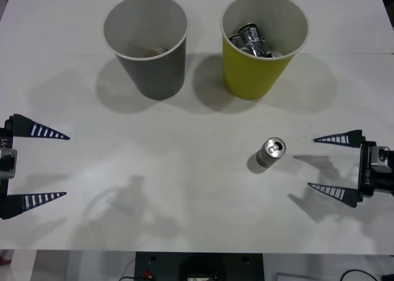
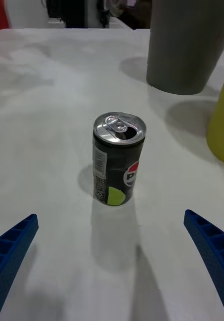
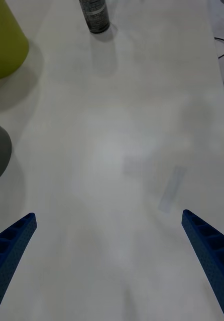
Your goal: Put the can into the green bin and the plastic bottle into the gray bin
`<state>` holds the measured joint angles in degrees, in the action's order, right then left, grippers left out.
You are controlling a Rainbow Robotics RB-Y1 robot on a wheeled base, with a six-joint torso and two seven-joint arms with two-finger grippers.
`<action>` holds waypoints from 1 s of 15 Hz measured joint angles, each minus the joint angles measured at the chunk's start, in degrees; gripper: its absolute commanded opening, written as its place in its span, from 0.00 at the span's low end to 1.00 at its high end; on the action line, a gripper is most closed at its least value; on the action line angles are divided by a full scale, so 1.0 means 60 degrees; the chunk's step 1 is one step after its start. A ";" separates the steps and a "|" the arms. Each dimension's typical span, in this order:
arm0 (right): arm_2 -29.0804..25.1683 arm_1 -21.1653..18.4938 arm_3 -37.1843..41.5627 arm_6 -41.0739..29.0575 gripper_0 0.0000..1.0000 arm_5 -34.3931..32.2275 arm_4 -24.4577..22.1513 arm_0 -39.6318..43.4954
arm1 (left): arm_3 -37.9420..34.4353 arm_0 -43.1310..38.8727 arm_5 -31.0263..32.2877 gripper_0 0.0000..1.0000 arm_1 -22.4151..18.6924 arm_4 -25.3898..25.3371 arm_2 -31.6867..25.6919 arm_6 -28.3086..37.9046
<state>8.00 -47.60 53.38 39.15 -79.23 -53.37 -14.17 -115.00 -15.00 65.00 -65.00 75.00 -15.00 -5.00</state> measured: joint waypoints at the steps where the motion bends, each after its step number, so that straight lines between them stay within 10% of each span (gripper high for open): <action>1: 0.0001 0.0221 -0.0454 0.0104 1.00 -0.0197 -0.0004 -0.0220 | 0.0000 0.0000 0.0000 1.00 0.0000 0.0000 0.0000 0.0000; 15: -0.0001 0.2378 -0.3264 0.0932 1.00 -0.0336 -0.0009 -0.1740 | 0.0000 0.0000 0.0000 1.00 0.0000 0.0000 0.0000 0.0000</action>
<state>7.99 -33.33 33.80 44.74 -81.24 -53.42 -24.60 -115.00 -15.00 65.00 -65.00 75.00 -15.00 -5.00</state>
